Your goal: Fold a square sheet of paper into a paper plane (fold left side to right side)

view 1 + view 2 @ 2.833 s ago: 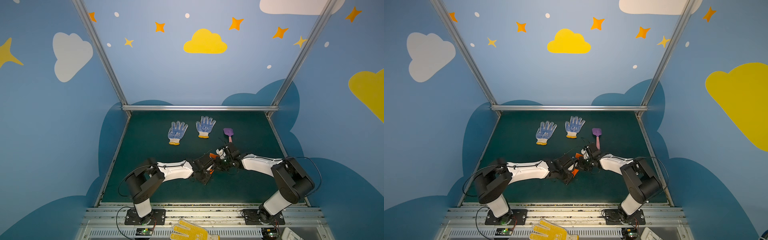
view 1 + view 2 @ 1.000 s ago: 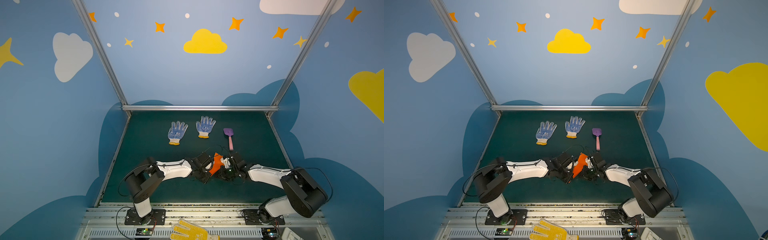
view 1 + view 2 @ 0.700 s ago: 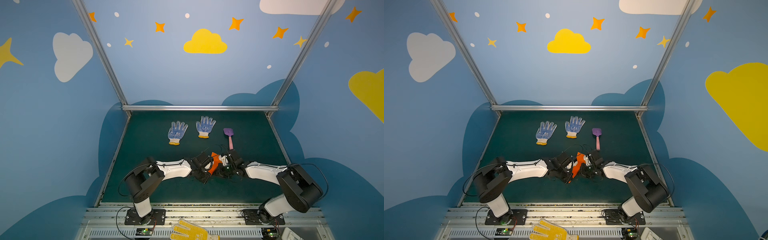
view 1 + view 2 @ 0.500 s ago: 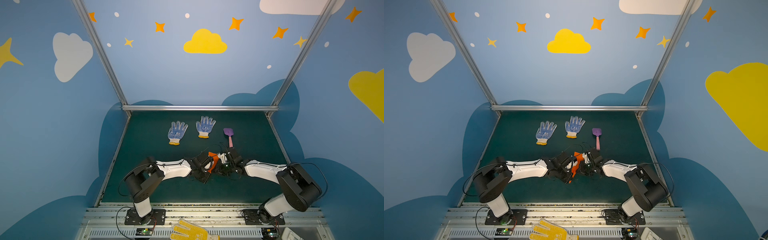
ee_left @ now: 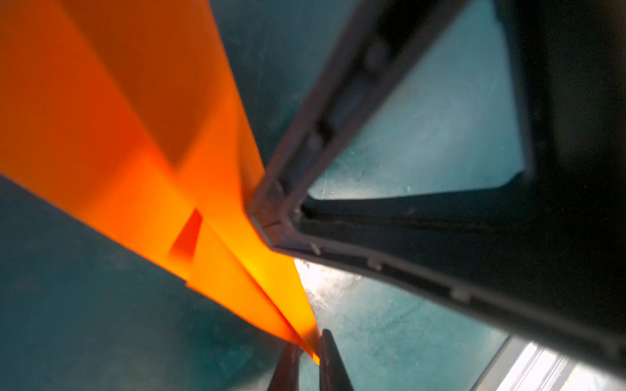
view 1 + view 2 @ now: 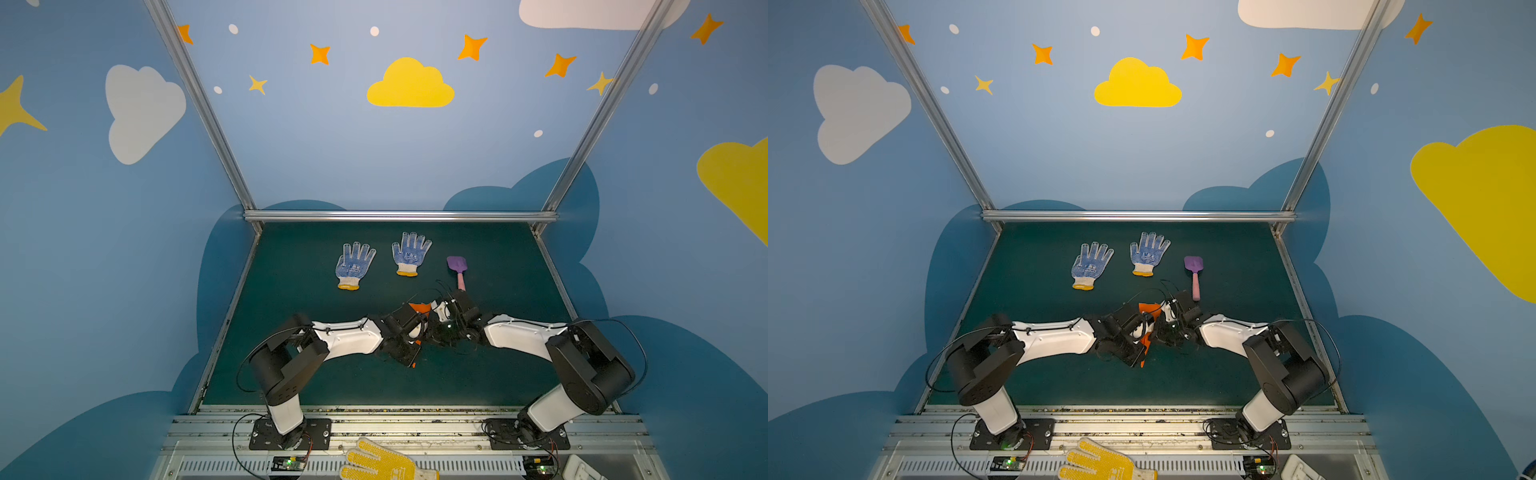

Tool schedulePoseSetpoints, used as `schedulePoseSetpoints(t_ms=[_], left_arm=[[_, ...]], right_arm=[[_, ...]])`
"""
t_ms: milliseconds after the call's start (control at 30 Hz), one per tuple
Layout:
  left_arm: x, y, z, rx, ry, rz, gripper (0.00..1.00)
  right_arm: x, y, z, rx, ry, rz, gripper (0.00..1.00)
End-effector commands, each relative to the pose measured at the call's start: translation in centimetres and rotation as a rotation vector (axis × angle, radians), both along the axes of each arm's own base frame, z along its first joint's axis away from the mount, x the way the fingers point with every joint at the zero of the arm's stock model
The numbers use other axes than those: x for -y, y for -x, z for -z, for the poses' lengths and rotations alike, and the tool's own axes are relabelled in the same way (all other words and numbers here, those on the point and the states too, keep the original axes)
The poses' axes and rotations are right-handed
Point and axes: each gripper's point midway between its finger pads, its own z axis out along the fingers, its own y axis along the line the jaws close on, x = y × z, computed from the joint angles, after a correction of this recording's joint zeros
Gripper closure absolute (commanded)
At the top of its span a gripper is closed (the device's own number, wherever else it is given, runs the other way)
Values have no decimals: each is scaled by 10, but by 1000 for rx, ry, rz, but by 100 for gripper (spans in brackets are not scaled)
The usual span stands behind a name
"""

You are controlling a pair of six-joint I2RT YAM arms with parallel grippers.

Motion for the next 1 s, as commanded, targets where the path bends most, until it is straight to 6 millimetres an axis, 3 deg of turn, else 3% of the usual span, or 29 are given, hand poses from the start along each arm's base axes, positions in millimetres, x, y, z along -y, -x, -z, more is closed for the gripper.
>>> schedulePoseSetpoints(t_ms=[0, 400, 767, 967], left_arm=[[-3, 3, 5, -17, -10, 14, 87], [-1, 3, 2, -22, 6, 17, 85], [-10, -13, -26, -53, 171, -111, 59], [-22, -30, -30, -105, 261, -237, 51]], right_arm=[[-6, -3, 0, 8, 2, -22, 100], [-13, -5, 10, -10, 11, -37, 100], [-11, 0, 22, -35, 30, -34, 100], [-9, 1, 23, -41, 36, -19, 100]])
